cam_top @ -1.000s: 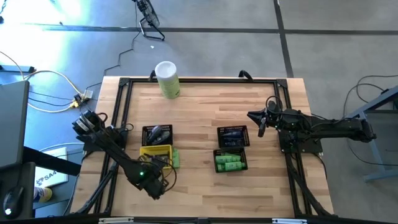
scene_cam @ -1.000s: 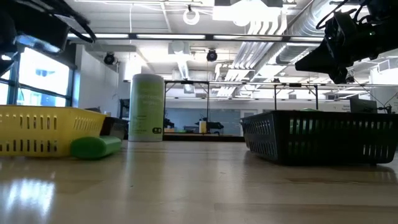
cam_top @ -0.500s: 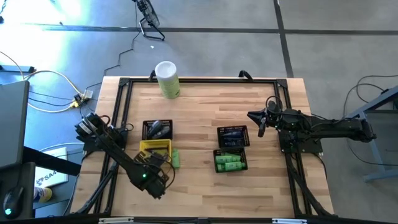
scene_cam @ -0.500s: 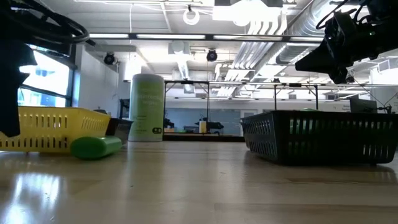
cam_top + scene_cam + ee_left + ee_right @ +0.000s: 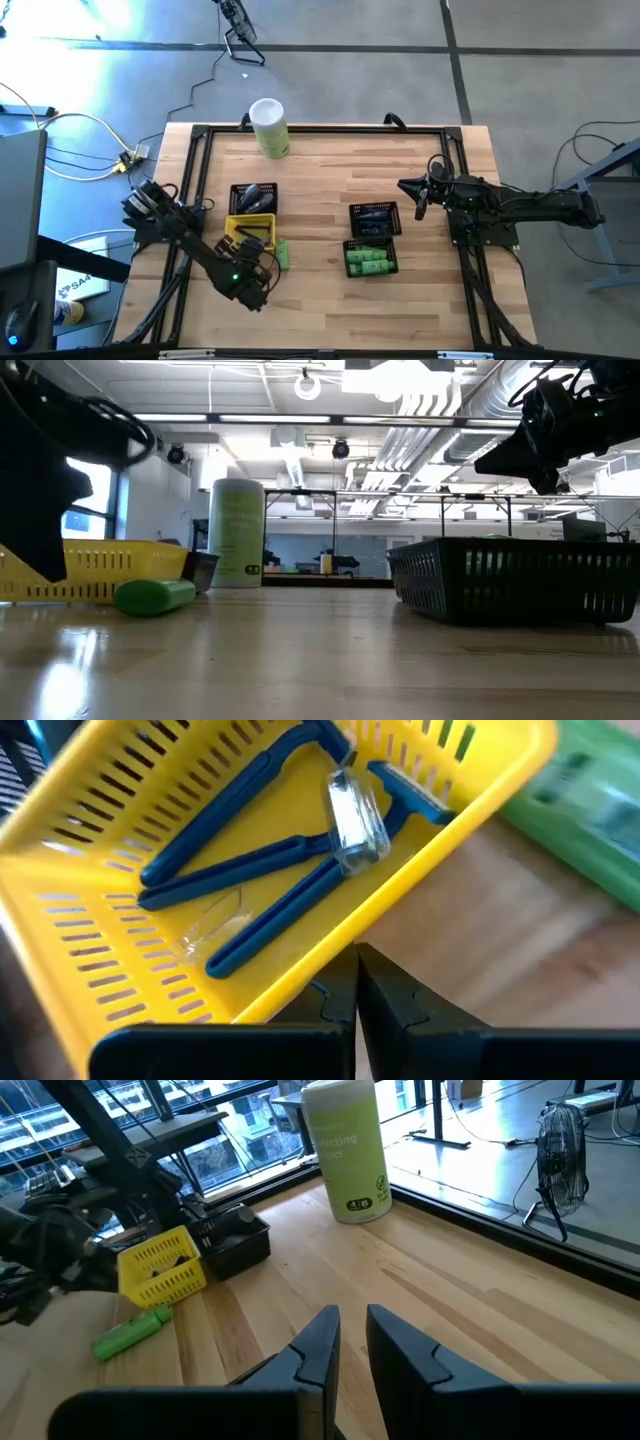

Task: Pick & Place Travel size toiletries
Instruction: Adjust the bins, then put the green shampoo into the bottom right black bin

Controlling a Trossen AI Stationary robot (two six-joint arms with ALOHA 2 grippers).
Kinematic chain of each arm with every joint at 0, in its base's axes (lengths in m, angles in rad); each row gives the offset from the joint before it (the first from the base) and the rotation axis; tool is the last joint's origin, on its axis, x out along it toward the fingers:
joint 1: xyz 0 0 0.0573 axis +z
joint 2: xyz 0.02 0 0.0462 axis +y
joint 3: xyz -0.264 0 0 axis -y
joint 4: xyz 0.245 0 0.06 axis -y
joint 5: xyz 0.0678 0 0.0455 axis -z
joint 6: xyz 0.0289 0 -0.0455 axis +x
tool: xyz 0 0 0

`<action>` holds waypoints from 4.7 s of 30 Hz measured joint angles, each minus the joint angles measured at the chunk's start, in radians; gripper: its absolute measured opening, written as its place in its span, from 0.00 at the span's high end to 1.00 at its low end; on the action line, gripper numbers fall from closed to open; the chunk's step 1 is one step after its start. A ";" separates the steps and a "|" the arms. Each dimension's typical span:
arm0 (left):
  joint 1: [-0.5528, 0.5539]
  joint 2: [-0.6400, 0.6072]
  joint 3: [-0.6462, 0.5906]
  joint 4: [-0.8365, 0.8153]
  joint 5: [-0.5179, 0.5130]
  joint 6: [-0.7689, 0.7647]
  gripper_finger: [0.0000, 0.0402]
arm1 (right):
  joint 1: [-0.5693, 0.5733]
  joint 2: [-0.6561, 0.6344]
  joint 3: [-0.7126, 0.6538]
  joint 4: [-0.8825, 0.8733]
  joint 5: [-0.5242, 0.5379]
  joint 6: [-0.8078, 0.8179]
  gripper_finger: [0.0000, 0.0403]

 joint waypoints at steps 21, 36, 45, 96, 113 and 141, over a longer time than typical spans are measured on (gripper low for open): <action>0.024 0.000 -0.071 0.032 -0.021 -0.005 1.00 | 0.000 0.000 0.000 -0.001 0.000 -0.008 0.89; 0.024 0.000 0.125 0.096 0.105 -0.049 1.00 | 0.000 0.000 0.000 -0.006 0.000 -0.001 0.89; 0.025 0.000 0.199 0.250 0.092 -0.063 1.00 | 0.000 0.000 0.000 -0.005 0.000 -0.008 0.89; 0.240 0.138 0.197 0.256 0.185 -0.238 0.15 | 0.000 0.000 0.000 -0.013 0.000 -0.057 0.89; 0.247 0.138 0.197 0.236 0.166 -0.242 0.29 | 0.000 0.000 0.000 -0.012 0.000 -0.061 0.89; 0.246 0.138 0.198 0.236 0.203 -0.215 0.57 | 0.000 0.000 0.000 -0.013 0.000 -0.060 0.89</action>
